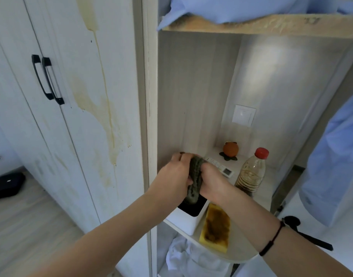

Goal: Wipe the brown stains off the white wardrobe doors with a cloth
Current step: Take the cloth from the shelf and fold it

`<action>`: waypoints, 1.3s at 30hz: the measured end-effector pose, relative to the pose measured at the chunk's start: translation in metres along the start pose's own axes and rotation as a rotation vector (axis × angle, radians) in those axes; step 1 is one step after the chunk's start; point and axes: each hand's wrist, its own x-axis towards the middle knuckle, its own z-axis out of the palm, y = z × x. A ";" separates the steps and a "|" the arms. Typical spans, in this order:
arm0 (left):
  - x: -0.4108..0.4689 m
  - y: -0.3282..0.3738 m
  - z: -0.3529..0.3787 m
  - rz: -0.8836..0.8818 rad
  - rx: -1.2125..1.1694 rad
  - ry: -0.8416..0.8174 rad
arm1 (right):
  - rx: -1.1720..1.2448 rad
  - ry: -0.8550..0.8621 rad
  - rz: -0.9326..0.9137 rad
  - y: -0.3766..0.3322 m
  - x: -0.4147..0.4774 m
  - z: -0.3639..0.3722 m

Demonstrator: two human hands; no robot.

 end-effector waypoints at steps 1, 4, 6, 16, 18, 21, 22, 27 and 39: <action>0.000 -0.001 0.005 -0.026 -0.017 0.022 | 0.026 0.034 -0.003 0.000 0.001 0.003; 0.001 -0.003 0.015 -0.096 -0.035 0.093 | 0.102 0.108 -0.001 0.003 0.002 0.010; -0.001 -0.004 0.020 -0.119 -0.071 0.127 | 0.139 0.203 -0.012 0.003 0.000 0.013; -0.006 -0.019 0.040 -0.274 -0.232 -0.129 | 0.025 0.319 -0.004 -0.001 0.005 0.011; -0.001 -0.021 0.041 -0.316 -0.306 -0.166 | 0.069 0.272 -0.018 -0.002 0.010 0.012; -0.001 -0.023 0.043 -0.292 -0.267 -0.187 | -0.022 0.212 -0.103 -0.004 0.019 0.005; -0.002 -0.023 0.043 -0.279 -0.233 -0.172 | -0.125 0.182 -0.152 -0.004 0.019 -0.001; -0.006 -0.022 0.035 -0.201 -0.132 0.046 | -0.846 0.011 -0.260 -0.005 0.007 -0.029; 0.006 -0.017 0.028 -0.199 -0.314 0.119 | -1.089 -0.276 -0.286 -0.006 -0.010 -0.019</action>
